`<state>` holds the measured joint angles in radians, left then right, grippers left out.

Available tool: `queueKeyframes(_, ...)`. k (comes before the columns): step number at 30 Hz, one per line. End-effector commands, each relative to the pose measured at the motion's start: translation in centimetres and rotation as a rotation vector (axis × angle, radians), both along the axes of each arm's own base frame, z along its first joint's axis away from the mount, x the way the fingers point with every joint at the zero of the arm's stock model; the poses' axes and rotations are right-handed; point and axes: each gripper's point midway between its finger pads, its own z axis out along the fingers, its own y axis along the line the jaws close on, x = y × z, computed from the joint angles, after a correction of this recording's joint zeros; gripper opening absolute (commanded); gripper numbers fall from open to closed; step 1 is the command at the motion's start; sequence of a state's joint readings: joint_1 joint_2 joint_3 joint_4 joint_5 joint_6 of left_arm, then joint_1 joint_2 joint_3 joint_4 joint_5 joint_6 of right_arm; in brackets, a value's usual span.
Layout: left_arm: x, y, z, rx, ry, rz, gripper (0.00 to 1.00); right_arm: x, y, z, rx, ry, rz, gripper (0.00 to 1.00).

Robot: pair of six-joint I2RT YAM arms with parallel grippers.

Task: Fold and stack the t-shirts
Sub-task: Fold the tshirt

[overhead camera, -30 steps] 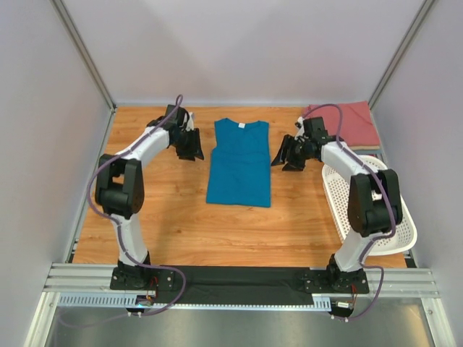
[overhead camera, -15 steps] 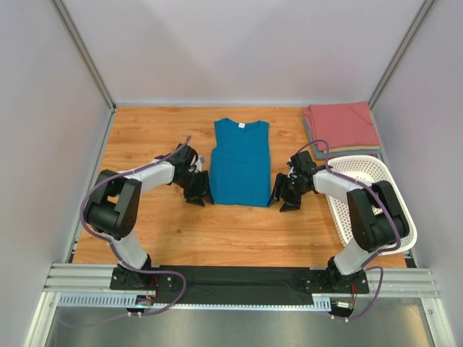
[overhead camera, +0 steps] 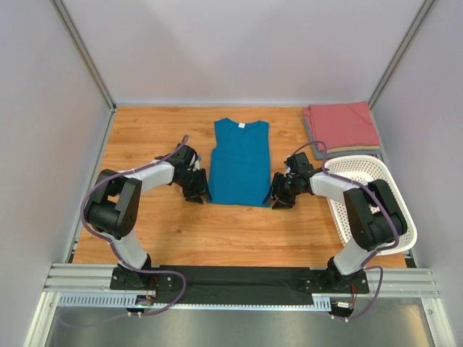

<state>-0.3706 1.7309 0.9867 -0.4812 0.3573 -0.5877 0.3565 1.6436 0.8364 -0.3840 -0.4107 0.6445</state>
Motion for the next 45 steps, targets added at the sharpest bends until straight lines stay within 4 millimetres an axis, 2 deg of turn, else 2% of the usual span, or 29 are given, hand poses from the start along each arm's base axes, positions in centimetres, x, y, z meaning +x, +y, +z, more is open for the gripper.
queueKeyframes(1, 0.7, -0.1, -0.4, -0.002, -0.015, 0.022, 0.48, 0.4, -0.1, -1.3, -0.022, 0.0, -0.033, 0.47)
queueKeyframes(5, 0.9, -0.2, -0.6, -0.003, -0.017, 0.016, 0.43, 0.2, -0.3, -1.8, -0.041, 0.0, -0.043, 0.41)
queueKeyframes(8, 1.1, -0.8, -0.9, -0.032, -0.015, 0.002, 0.32, 0.3, -0.4, -2.0, -0.043, -0.006, -0.042, 0.34)
queueKeyframes(9, 1.0, -1.0, -0.8, -0.045, -0.008, -0.003, 0.19, 0.4, -0.3, -2.0, -0.039, -0.014, -0.04, 0.28)
queueKeyframes(11, 1.0, -1.2, -0.9, -0.055, 0.001, -0.003, 0.08, 0.5, -0.2, -2.0, -0.031, -0.024, -0.034, 0.17)
queueKeyframes(12, 0.8, -1.4, -0.7, -0.066, 0.005, -0.006, 0.0, 0.5, -0.1, -1.8, -0.022, -0.033, -0.026, 0.02)
queueKeyframes(16, -0.3, -1.2, 0.1, -0.071, 0.001, 0.001, 0.0, -0.7, -0.5, -1.3, -0.02, -0.058, -0.001, 0.0)
queueKeyframes(21, -3.0, -0.4, 0.9, -0.041, 0.002, 0.026, 0.0, -2.1, -1.4, 0.5, -0.04, -0.111, 0.008, 0.0)
queueKeyframes(26, -6.0, 0.0, 1.2, -0.02, 0.021, 0.023, 0.0, -4.2, -2.9, 1.0, -0.092, -0.111, -0.007, 0.0)
queueKeyframes(29, -7.8, 0.2, 1.2, -0.022, 0.034, 0.031, 0.0, -5.1, -2.9, 2.2, -0.092, -0.145, -0.002, 0.0)
queueKeyframes(32, -8.9, 0.3, 1.9, -0.049, 0.026, 0.046, 0.0, -6.0, -3.2, 3.2, -0.099, -0.168, -0.002, 0.0)
queueKeyframes(36, -8.6, 0.6, 4.1, -0.052, -0.026, 0.053, 0.0, -6.4, -3.6, 4.5, -0.098, -0.189, -0.018, 0.0)
queueKeyframes(40, -7.5, 0.9, 6.9, -0.029, -0.084, 0.058, 0.0, -5.6, -3.7, 6.9, -0.102, -0.245, -0.021, 0.0)
queueKeyframes(42, -6.7, 1.0, 8.8, -0.018, -0.112, 0.063, 0.0, -4.3, -3.4, 9.1, -0.102, -0.295, -0.023, 0.0)
queueKeyframes(43, -6.6, 1.1, 8.7, -0.009, -0.114, 0.066, 0.0, -4.4, -3.7, 8.8, -0.119, -0.288, -0.023, 0.01)
queueKeyframes(44, -6.0, 1.2, 9.4, 0.006, -0.133, 0.076, 0.0, -3.9, -3.7, 9.8, -0.125, -0.3, -0.022, 0.0)
queueKeyframes(45, -5.7, 1.3, 9.8, 0.018, -0.138, 0.079, 0.0, -3.6, -3.7, 10.0, -0.138, -0.299, -0.02, 0.0)
